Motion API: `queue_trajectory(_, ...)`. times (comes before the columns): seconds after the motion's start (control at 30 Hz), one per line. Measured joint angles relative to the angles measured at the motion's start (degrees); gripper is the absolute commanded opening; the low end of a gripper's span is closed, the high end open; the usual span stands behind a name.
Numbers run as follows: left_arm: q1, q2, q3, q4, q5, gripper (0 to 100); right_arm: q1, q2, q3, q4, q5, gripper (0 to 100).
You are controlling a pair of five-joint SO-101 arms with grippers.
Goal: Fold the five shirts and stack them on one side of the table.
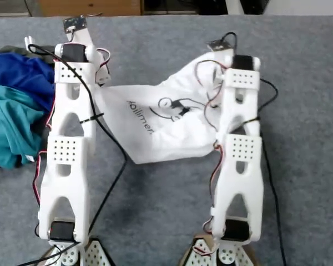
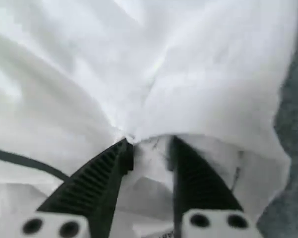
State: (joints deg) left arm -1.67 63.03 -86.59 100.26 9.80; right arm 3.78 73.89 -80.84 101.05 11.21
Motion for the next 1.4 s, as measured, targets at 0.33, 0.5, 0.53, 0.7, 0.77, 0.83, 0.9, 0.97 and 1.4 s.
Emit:
queue_trajectory(0.33, 0.3, 0.5, 6.3, 0.0, -6.9, 2, 6.9, -12.4, 23.6, 0.0, 14.4, 0.3)
queue_trajectory(0.5, 1.1, 0.5, 14.8, 0.0, -11.2, 2, 8.5, -26.3, 45.8, 0.0, 22.9, 0.3)
queue_trajectory(0.53, 1.1, 0.5, 16.1, 0.0, -11.7, 2, 8.9, -28.9, 49.2, 0.0, 24.1, 0.3)
queue_trajectory(0.7, 1.1, 0.4, 21.1, 0.0, -14.3, 2, 13.5, -38.2, 59.9, 0.0, 29.2, 0.3)
queue_trajectory(0.77, 1.1, 0.2, 22.9, 0.0, -14.8, 2, 15.7, -38.9, 62.4, 0.0, 31.0, 0.5)
queue_trajectory(0.83, 1.1, 0.0, 24.5, 0.0, -14.9, 2, 18.0, -39.0, 64.7, 0.0, 33.3, 0.5)
queue_trajectory(0.9, 1.1, -0.4, 25.5, -0.1, -14.9, 2, 19.3, -39.2, 66.5, 0.0, 35.3, 0.6)
queue_trajectory(0.97, 1.1, -0.4, 25.6, -0.1, -14.9, 2, 19.4, -39.6, 66.7, 0.0, 36.4, 2.9)
queue_trajectory(1.4, 1.1, 0.0, 20.4, 0.0, -13.4, 8, 15.6, -54.0, 55.6, -0.3, 31.3, 24.6)
